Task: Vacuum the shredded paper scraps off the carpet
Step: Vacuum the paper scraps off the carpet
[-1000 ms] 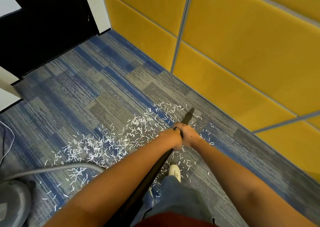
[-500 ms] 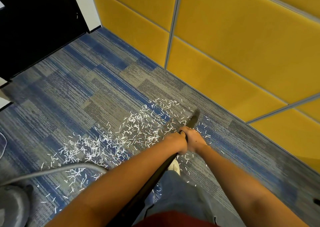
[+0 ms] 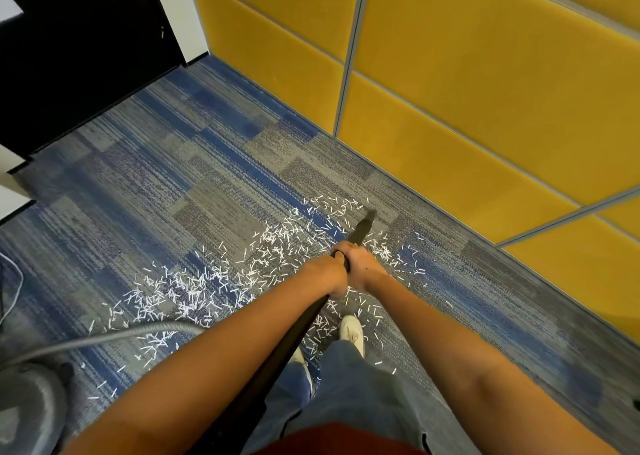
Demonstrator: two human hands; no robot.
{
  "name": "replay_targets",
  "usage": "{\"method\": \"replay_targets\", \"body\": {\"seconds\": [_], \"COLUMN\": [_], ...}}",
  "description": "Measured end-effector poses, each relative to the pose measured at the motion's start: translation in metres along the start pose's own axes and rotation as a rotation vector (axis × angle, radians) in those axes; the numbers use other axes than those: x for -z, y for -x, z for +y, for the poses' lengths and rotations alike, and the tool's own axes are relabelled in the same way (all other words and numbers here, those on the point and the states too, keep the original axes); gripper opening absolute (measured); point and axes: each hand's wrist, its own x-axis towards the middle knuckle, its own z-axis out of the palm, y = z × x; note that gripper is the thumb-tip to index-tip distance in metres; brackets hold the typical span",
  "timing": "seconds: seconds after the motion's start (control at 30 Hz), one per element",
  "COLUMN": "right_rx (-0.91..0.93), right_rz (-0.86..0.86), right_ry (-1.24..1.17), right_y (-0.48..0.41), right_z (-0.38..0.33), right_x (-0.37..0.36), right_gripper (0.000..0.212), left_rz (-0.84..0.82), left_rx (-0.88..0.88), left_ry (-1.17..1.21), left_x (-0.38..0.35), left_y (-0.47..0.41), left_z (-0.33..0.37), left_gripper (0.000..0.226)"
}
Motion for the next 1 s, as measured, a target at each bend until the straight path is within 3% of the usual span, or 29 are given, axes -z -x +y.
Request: {"method": "replay_targets", "body": {"seconds": [0.37, 0.87, 1.0], "right_rx": [0.111, 0.105, 0.081], "right_rz": [-0.082, -0.034, 0.004], "right_ry": [0.067, 0.011, -0.005], "right_y": [-0.028, -0.034, -0.036], "right_z": [-0.036, -0.019, -0.009], "right_x": [-0.004, 0.010, 0.018], "right_gripper": [0.023, 0.045, 0.041], "left_rz": [0.001, 0.006, 0.008], "left_rx": [0.104, 0.090, 0.063], "left_ry": [0.105, 0.076, 0.050], "left_x": [-0.001, 0.017, 0.024], "left_y": [0.002, -0.006, -0.012], "left_z": [-0.035, -0.023, -0.015], "left_gripper": [0.064, 0.084, 0.084]}}
